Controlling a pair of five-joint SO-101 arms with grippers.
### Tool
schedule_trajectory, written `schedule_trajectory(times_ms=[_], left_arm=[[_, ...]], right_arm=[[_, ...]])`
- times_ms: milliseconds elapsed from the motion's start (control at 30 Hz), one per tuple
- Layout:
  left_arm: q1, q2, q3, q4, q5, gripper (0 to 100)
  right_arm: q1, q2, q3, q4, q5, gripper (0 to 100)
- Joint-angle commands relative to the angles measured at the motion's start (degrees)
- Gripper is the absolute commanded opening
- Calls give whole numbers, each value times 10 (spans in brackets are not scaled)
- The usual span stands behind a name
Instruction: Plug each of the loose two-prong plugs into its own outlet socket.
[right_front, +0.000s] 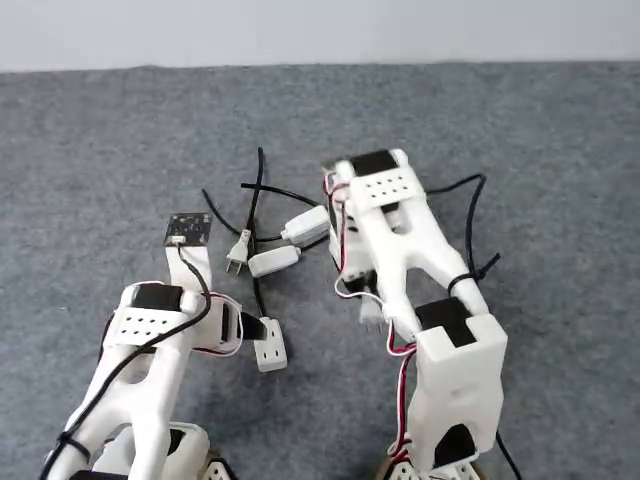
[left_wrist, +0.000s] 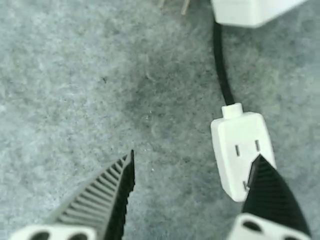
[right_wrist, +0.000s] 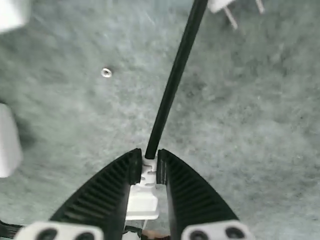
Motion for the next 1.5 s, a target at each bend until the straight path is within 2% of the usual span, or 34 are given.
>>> schedule_trajectory(times_ms=[0, 167, 300, 367, 633, 967, 1467], left_arm=[[4, 0, -12, 2, -4, 344], [4, 0, -12, 2, -5, 344], [4, 0, -10, -1, -5, 344], [4, 0, -7, -7, -5, 344], [5, 0, -4, -13, -5, 344], [5, 0, -3, -13, -5, 344], [5, 0, -3, -13, -6, 344]], right_arm=[[19, -42, 70, -63, 12, 8], [30, -80, 135, -96, 30, 15], [30, -140, 163, -97, 28, 120], [31, -167, 179, -98, 27, 140], [31, -253, 273, -131, -25, 91], [33, -258, 402, -292, -111, 91], [22, -252, 404, -311, -132, 91]])
